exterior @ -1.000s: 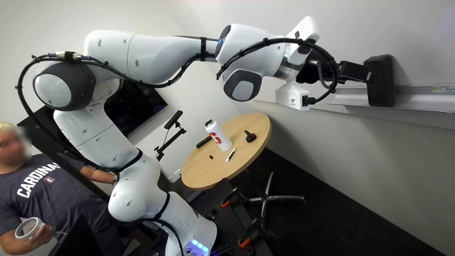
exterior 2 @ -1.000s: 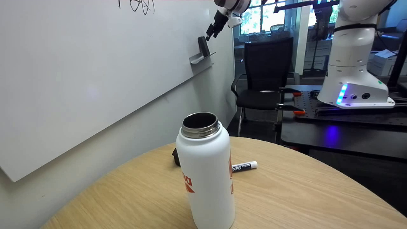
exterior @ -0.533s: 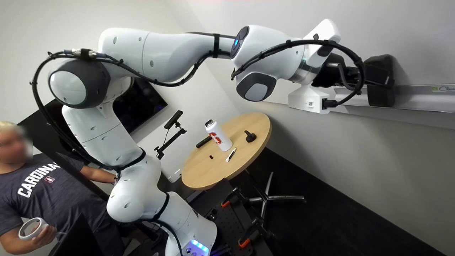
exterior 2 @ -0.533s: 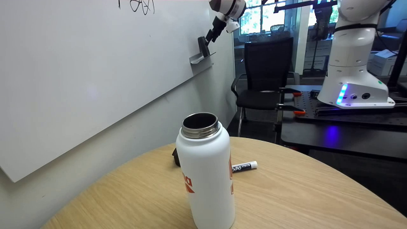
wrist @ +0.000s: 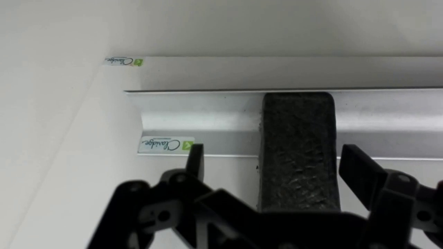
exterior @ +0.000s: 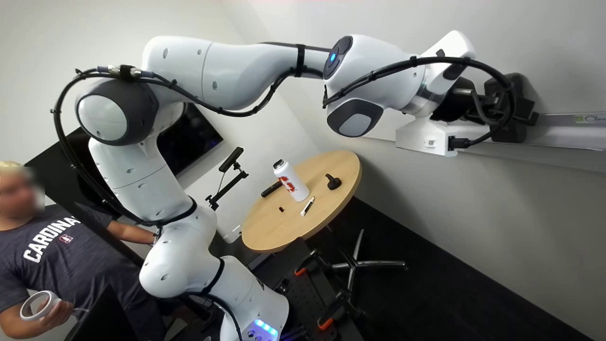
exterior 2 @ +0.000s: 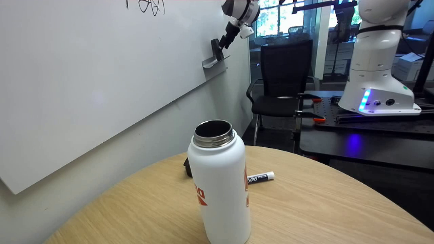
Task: Use the black eraser to wipe the whiteboard and set it down on the table
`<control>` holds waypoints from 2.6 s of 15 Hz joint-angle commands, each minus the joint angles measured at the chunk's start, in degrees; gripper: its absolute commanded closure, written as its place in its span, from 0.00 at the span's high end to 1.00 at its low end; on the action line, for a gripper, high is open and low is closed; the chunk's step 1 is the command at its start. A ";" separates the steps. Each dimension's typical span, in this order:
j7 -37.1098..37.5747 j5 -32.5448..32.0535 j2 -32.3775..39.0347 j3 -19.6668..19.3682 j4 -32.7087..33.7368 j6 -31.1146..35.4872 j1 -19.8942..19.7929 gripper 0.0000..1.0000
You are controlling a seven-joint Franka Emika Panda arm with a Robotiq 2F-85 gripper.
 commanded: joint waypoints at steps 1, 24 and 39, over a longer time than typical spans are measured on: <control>-3.31 1.86 0.33 2.16 2.25 -3.69 -3.12 1.00; -4.42 2.10 -0.14 5.12 2.19 -8.40 -4.42 0.57; -10.25 1.72 -10.58 5.15 -5.60 -10.06 -4.55 0.27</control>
